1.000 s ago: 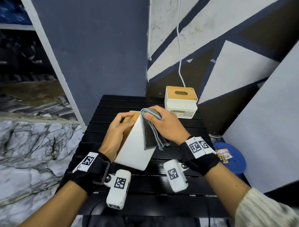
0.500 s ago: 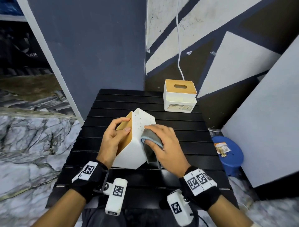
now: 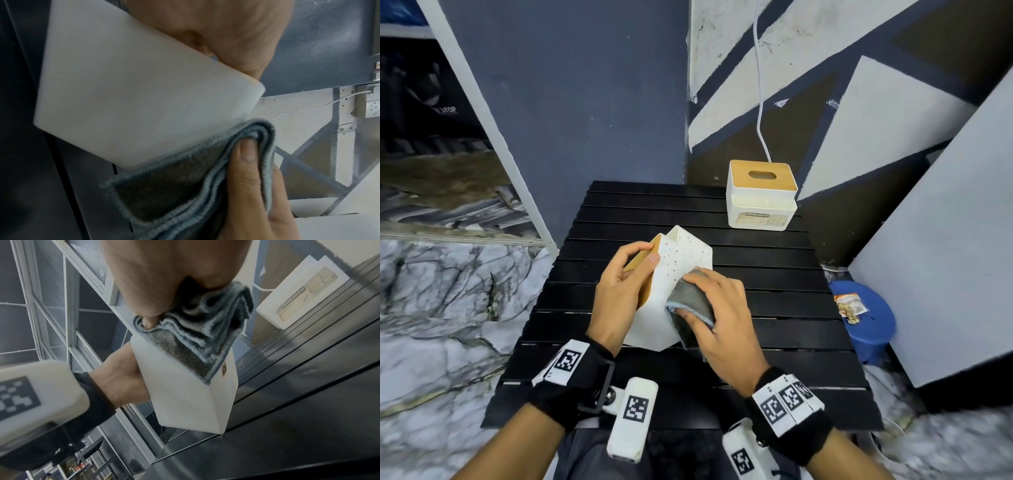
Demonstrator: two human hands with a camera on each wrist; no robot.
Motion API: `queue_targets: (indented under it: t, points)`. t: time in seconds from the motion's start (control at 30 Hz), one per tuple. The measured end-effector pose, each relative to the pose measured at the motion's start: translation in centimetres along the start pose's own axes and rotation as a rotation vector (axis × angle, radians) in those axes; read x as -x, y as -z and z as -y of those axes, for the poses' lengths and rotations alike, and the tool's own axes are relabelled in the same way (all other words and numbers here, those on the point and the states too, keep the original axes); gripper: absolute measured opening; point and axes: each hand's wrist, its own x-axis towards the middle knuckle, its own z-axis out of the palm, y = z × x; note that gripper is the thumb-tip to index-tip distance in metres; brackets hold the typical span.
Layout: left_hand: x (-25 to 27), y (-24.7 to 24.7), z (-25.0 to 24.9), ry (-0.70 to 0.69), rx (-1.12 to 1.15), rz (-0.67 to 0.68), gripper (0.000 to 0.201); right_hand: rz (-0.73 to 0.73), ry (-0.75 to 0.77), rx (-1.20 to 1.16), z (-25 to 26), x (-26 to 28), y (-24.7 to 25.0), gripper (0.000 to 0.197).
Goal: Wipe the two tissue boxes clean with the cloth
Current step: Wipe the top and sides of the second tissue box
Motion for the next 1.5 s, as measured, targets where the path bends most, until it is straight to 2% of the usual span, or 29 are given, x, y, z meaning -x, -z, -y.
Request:
queue_targets:
  t: [0.13,0.23,0.3,0.47,0.67,0.77,0.87,0.97,1.07,1.2,1.27,1.37,1.5]
  points:
    - [0.0,0.0,0.0,-0.038,0.026,-0.009,0.02,0.04,0.02,0.031,0.0,-1.1,0.1,0.041]
    - [-0.1,0.0,-0.1,-0.022,0.053,0.011,0.032,0.024,-0.043,0.029,-0.5,-2.7,0.2,0.043]
    - [-0.1,-0.1,-0.2,-0.028,0.044,0.005,0.033,0.021,-0.074,0.033,-1.1,-3.2,0.2,0.042]
    - [0.0,-0.2,0.0,-0.047,0.002,-0.016,0.035,-0.021,-0.115,0.015,-1.3,-0.9,0.2,0.04]
    - [-0.1,-0.2,-0.1,-0.072,-0.043,-0.022,0.014,0.034,-0.008,0.053,1.5,-0.6,-1.0,0.04]
    - [-0.1,-0.1,0.1,-0.079,-0.037,-0.025,0.012,0.02,-0.051,0.037,0.8,-2.4,-1.0,0.038]
    - [0.0,-0.3,0.3,-0.068,-0.014,-0.015,0.027,-0.012,-0.123,0.027,-0.3,-2.6,-0.5,0.038]
    - [0.0,-0.8,0.2,-0.085,-0.015,-0.016,0.036,0.029,-0.135,0.004,0.6,-1.0,0.0,0.045]
    - [-0.1,-1.0,0.3,-0.08,-0.042,-0.016,0.028,0.074,-0.08,0.026,2.4,0.1,-0.3,0.053]
    - [-0.1,-0.7,0.3,-0.104,-0.058,-0.001,0.013,0.043,-0.023,0.042,3.0,-1.6,-0.9,0.045]
    - [-0.2,-0.6,0.4,-0.091,-0.036,-0.008,0.012,0.045,-0.033,0.013,2.4,-2.8,-0.9,0.042]
    - [-0.3,-0.4,0.7,-0.096,-0.051,-0.032,0.013,0.03,-0.087,0.006,1.3,-3.6,-0.7,0.047]
    - [-0.1,-0.5,0.7,-0.091,-0.076,-0.043,0.017,0.022,-0.094,-0.015,1.3,-1.9,-0.4,0.045]
